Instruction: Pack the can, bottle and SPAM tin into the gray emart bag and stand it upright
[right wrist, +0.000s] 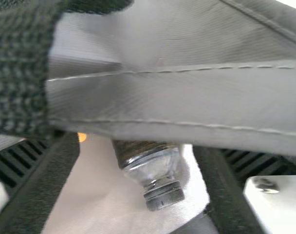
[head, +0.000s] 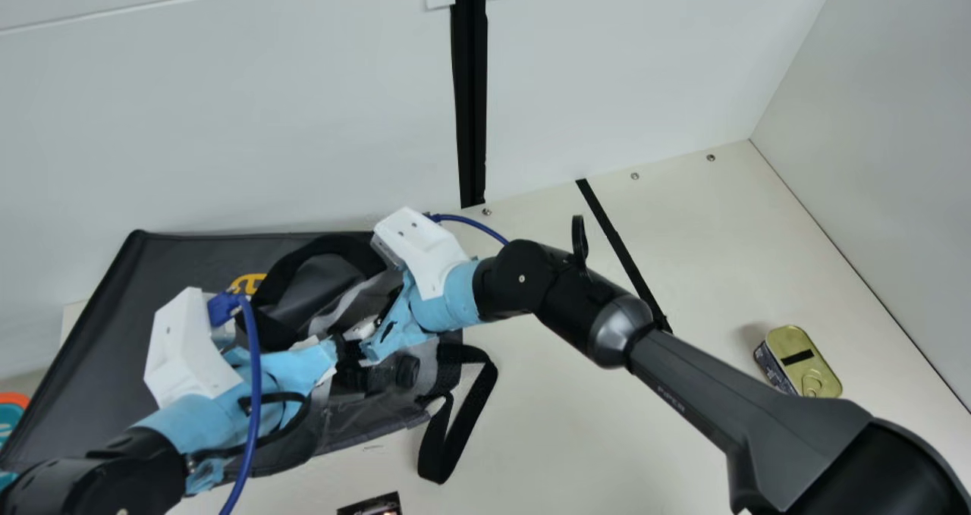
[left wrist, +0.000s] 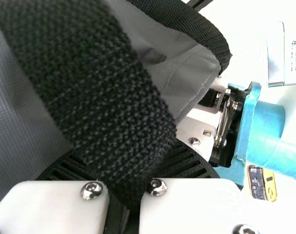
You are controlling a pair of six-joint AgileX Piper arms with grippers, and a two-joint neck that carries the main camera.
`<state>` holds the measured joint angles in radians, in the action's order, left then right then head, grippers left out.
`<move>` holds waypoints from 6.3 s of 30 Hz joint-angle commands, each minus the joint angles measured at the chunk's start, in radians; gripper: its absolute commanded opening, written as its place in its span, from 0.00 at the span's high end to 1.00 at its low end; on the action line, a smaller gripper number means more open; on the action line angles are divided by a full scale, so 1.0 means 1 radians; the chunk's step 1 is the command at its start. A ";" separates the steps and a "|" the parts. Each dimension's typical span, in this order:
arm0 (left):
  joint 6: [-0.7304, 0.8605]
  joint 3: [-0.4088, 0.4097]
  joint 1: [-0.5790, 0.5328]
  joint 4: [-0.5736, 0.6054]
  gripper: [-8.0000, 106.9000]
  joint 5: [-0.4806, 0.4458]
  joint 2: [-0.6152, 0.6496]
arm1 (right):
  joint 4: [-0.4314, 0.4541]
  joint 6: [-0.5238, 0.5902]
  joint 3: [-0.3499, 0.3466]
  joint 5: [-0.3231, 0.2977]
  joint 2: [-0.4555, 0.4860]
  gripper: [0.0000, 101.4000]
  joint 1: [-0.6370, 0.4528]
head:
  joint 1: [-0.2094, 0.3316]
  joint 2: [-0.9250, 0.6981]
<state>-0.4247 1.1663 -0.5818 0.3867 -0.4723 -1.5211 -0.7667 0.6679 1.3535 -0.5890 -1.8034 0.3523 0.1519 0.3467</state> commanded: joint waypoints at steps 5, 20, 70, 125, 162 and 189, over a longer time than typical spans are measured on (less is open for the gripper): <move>0.000 0.000 0.000 0.000 1.00 0.000 0.000 | -0.018 0.011 -0.007 -0.035 0.021 0.06 -0.005 | 0.023 0.002; 0.000 0.000 0.000 -0.003 1.00 0.000 0.000 | -0.012 0.039 -0.054 -0.063 0.106 0.06 -0.052 | 0.023 0.002; 0.000 0.000 0.000 -0.001 1.00 0.008 0.000 | 0.305 -0.214 -0.255 -0.095 0.533 0.06 -0.189 | 0.023 0.002; 0.000 0.000 0.000 -0.001 1.00 0.008 0.000 | 0.856 -0.674 -0.347 -0.350 0.998 0.06 -0.412 | 0.023 0.002; 0.000 0.000 0.000 -0.001 1.00 0.008 0.000 | 0.938 -0.742 -0.279 -0.631 1.077 0.06 -0.672 | 0.023 0.002; 0.000 0.000 0.000 -0.001 1.00 0.008 0.000 | 0.848 -0.647 -0.275 -0.631 1.058 0.06 -0.802 | 0.023 0.002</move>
<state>-0.4247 1.1663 -0.5818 0.3853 -0.4648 -1.5211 0.0822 0.0210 1.0774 -1.2194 -0.7442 -0.4496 0.1519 0.3467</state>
